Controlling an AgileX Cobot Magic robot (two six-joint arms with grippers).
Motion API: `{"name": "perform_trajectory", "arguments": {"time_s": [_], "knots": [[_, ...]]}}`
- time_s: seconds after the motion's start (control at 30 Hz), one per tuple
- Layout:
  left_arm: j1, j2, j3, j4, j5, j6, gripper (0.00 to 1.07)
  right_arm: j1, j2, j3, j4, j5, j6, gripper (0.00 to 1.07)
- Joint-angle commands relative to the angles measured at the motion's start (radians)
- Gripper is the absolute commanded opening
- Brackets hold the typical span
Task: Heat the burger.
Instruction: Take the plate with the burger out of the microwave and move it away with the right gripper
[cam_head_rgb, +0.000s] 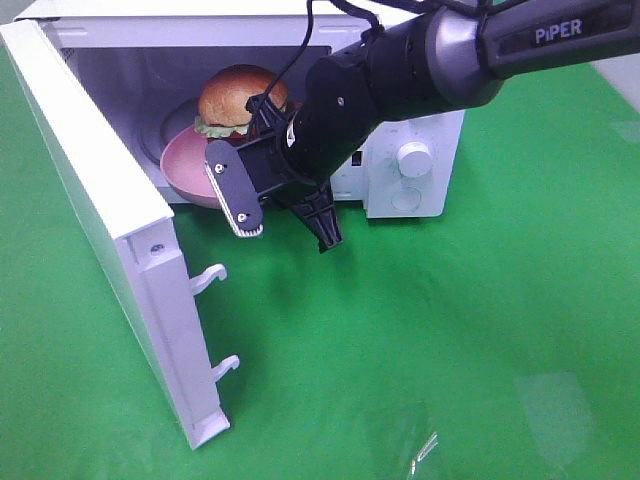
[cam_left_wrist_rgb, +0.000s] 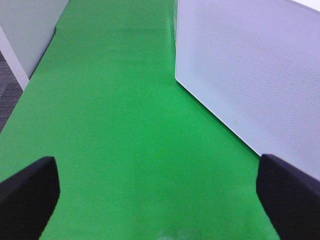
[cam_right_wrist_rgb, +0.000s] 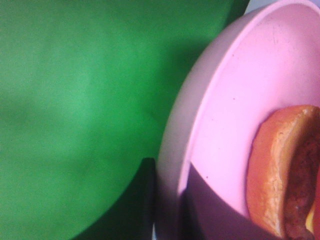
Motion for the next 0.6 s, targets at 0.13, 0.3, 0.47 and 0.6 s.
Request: {"name": "perform_trajectory", "arguments": {"time_s": [0.13,0.3,0.47,0.6], "knots": [[0.003,0.005,0.003,-0.003,-0.004,-0.006,1.0,0.002,-0.088,0.087,-0.023,-0.116,-0.021,0.0],[0.003,0.005,0.003,-0.003,-0.004,-0.006,1.0,0.002,-0.129,0.155,-0.023,-0.143,-0.031,0.0],[0.003,0.005,0.003,-0.003,-0.004,-0.006,1.0,0.002,-0.167,0.208,-0.024,-0.181,-0.033,0.0],[0.003,0.005,0.003,-0.003,-0.004,-0.006,1.0,0.002,-0.2,0.255,-0.025,-0.208,-0.033,0.0]]}}
